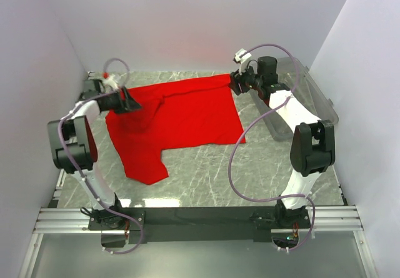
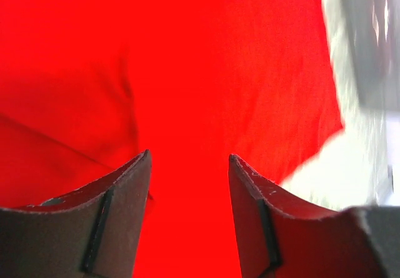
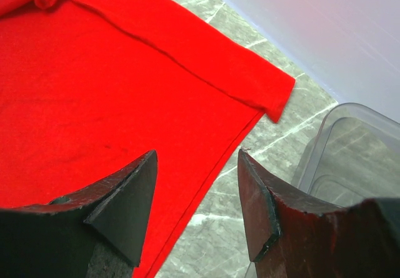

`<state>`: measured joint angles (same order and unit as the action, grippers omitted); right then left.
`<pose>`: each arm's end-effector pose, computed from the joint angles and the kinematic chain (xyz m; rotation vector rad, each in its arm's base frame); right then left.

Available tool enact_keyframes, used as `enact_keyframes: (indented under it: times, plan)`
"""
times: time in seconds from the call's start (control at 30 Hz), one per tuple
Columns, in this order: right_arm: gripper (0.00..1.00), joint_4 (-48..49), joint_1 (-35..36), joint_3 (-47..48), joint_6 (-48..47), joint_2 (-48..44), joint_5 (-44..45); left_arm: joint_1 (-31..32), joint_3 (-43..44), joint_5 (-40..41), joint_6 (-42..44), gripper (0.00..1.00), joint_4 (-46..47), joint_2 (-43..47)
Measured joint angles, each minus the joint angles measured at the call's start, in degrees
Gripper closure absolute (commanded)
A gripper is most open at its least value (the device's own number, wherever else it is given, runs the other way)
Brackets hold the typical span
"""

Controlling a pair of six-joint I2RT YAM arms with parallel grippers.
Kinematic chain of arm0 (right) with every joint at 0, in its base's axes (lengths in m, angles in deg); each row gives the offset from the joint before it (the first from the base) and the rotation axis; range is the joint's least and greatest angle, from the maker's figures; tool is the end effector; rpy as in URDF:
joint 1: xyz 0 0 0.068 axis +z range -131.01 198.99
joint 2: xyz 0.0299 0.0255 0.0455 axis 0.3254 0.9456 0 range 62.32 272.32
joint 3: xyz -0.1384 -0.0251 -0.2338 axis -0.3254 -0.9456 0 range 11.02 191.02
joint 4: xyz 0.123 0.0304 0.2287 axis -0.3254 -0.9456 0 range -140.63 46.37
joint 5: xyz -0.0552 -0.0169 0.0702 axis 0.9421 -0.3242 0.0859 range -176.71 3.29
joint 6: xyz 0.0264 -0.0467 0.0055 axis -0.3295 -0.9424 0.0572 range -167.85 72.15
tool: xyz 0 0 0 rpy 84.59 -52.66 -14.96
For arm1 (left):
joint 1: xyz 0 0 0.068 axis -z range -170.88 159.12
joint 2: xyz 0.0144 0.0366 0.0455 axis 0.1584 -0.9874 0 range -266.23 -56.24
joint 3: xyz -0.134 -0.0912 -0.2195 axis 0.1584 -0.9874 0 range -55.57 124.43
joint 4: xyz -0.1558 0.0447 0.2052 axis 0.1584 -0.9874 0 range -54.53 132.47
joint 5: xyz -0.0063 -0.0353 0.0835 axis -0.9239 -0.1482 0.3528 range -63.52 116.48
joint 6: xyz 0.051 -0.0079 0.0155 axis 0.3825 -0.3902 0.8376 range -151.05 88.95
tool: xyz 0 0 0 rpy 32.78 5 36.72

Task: Fold and stack the t-shirts
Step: Fold the tshirt

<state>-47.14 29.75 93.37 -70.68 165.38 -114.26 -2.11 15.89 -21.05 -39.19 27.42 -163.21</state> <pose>0.4158 0.0957 0.2968 -0.8525 1.7631 0.3400 0.3913 0.0509 0.1969 -0.0287 2.2935 -0.9753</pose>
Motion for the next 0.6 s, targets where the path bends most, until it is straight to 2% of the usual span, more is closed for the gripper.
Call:
enact_keyframes:
  times: [0.17,0.23,0.37,0.6]
  plan:
    - [0.39,0.0,-0.2,0.0,0.0,0.0,-0.2,-2.5,8.8,4.0,-5.0,0.39,2.1,-0.9]
    - [0.39,0.1,-0.2,0.0,0.0,0.0,-0.2,-1.8,14.2,5.3,-6.2,0.39,2.1,-4.3]
    - [0.39,0.0,-0.2,0.0,0.0,0.0,-0.2,0.2,19.8,6.0,-7.2,0.4,1.2,-10.6]
    - [0.39,0.0,-0.2,0.0,0.0,0.0,-0.2,3.5,23.5,7.0,-9.6,0.4,-1.4,-20.5]
